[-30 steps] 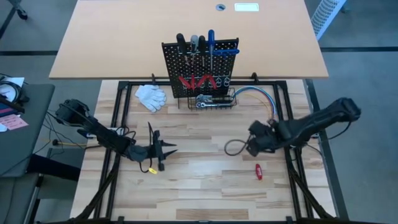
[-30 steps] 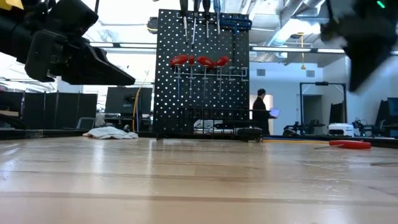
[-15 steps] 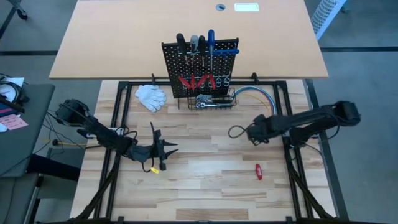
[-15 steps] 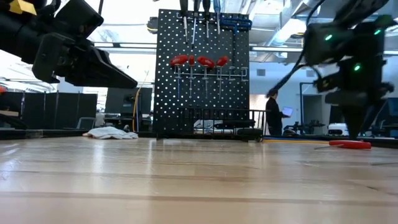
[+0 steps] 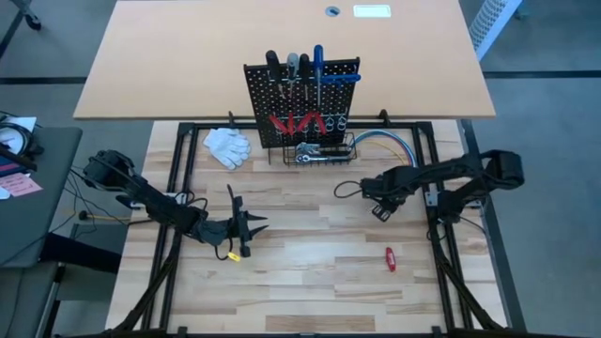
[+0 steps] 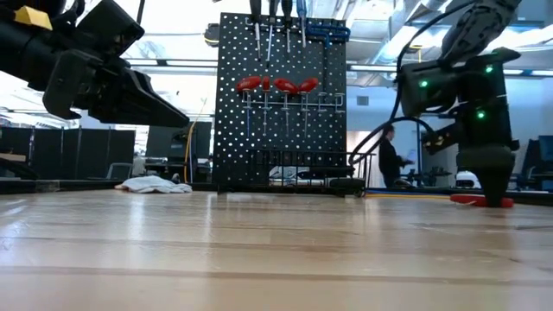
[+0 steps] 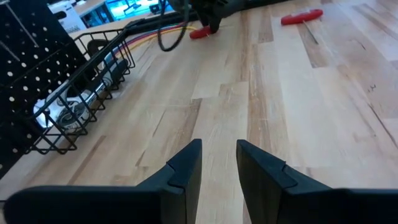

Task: Hang tools onto peg board
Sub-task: Hang the red allen wrench on the pegboard

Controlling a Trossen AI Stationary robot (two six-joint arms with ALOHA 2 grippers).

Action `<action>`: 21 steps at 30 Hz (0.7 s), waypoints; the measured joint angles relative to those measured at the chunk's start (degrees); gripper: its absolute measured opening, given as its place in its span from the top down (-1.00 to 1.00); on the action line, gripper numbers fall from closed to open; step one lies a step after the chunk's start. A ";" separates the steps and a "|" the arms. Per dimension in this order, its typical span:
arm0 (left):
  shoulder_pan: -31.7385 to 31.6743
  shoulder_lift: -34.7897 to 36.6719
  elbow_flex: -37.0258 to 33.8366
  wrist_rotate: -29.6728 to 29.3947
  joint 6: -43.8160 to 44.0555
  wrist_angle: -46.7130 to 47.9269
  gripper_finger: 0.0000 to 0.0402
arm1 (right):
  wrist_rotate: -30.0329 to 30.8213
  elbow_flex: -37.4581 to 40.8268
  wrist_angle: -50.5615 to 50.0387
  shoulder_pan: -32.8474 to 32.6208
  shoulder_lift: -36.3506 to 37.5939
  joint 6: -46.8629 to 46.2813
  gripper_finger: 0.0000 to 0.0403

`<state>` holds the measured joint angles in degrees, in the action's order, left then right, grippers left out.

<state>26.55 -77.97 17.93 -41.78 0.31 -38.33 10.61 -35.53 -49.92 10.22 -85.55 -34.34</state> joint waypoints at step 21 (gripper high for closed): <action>-5.66 -0.02 0.01 14.45 3.64 -8.61 0.18 | 23.78 -17.06 56.66 -25.49 -6.65 30.22 0.99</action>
<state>20.89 -78.00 17.94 -27.33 3.96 -46.93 34.39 -52.59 6.74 -15.26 -92.21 -4.12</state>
